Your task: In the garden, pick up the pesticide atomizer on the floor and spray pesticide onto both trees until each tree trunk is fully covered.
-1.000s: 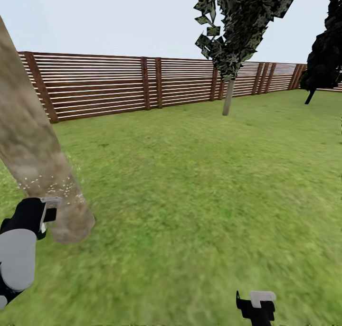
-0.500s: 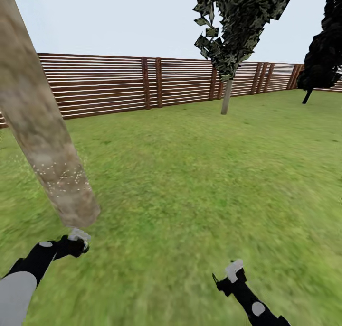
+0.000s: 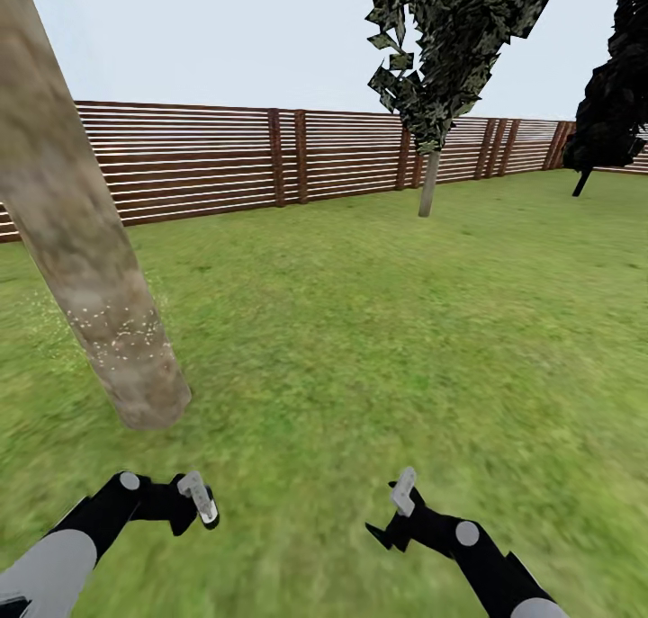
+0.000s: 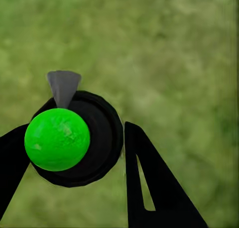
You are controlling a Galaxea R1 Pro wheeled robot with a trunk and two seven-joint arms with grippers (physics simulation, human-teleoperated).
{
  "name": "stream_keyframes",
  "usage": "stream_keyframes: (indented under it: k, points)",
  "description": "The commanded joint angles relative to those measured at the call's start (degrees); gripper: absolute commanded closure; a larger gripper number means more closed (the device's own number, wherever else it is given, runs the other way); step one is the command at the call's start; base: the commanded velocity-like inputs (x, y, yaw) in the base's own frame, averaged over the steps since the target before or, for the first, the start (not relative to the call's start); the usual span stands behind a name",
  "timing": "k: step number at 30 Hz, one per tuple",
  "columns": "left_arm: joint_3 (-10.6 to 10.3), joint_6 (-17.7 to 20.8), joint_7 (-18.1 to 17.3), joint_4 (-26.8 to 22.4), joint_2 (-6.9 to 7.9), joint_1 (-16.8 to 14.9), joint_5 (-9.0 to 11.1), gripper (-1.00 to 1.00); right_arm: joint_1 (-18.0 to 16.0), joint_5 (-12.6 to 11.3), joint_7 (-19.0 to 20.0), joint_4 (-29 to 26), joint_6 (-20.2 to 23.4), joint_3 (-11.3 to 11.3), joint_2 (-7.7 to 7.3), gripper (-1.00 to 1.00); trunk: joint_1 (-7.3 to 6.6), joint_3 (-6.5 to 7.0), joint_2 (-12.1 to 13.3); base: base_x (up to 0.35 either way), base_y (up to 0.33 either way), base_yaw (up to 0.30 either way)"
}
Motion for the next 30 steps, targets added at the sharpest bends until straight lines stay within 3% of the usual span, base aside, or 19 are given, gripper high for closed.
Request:
stream_keyframes:
  k: [1,6,7,9,13,17,19,20,23,29,30]
  points:
    - [-0.3,-0.3,0.3,0.0,-0.33,0.3,-0.3,1.0,0.0,-0.1,0.3,-0.1,0.0,0.3,0.3,-1.0,0.0,0.0,0.0,0.0,0.0,0.0]
    - [-2.1,-2.0,2.0,-0.1,-1.97,2.0,-2.2,1.0,-0.1,-0.1,1.9,-0.6,0.0,2.0,1.9,-1.0,0.0,0.0,0.0,0.0,0.0,0.0]
    - [-12.9,-2.2,13.6,-0.1,-8.32,3.5,-7.7,1.0,-0.1,-0.1,7.9,-0.7,0.0,12.9,3.39,-1.0,0.0,0.0,0.0,0.0,0.0,0.0]
    - [-14.0,-2.2,14.3,-0.2,-9.37,3.4,-7.7,1.0,-0.2,0.0,10.8,-0.8,0.0,13.0,4.07,-1.0,0.0,0.0,0.0,0.0,0.0,0.0]
    - [-14.3,-2.0,14.5,-0.2,-11.29,3.4,-7.9,1.0,-0.2,0.0,11.4,-0.8,0.0,13.0,5.25,-1.0,0.0,0.0,0.0,0.0,0.0,0.0]
    - [-17.7,-2.0,14.6,-0.2,-11.48,3.4,-7.8,1.0,-0.2,0.0,11.4,-0.8,-0.1,13.0,5.32,-1.0,0.0,0.0,0.0,0.0,0.0,0.0]
    - [-18.2,-2.2,14.6,-0.2,-11.49,3.4,-7.7,1.0,-0.2,0.0,11.4,-0.9,0.0,13.0,5.32,-1.0,0.0,0.0,0.0,0.0,0.0,0.0]
    - [-18.3,-2.3,14.7,-0.2,-11.49,3.4,-7.7,1.0,-0.2,0.0,11.4,-1.0,0.0,13.0,5.29,1.0,0.0,0.0,0.0,0.0,0.0,0.0]
    - [-18.3,-2.5,16.4,-0.2,-11.49,3.4,-7.7,1.0,-0.2,0.0,11.4,-2.0,0.0,13.0,5.25,1.0,0.0,0.0,0.0,0.0,0.0,0.0]
    - [-20.9,-2.5,17.0,0.4,-11.59,3.6,-7.7,1.0,-0.3,0.0,11.4,-3.5,0.0,12.9,5.23,1.0,0.0,0.0,0.0,0.0,0.0,0.0]
    - [-22.2,-2.4,17.0,0.4,-11.84,3.6,-7.6,1.0,-0.3,0.0,11.4,-3.7,0.0,12.9,5.23,1.0,0.0,0.0,0.0,0.0,0.0,0.0]
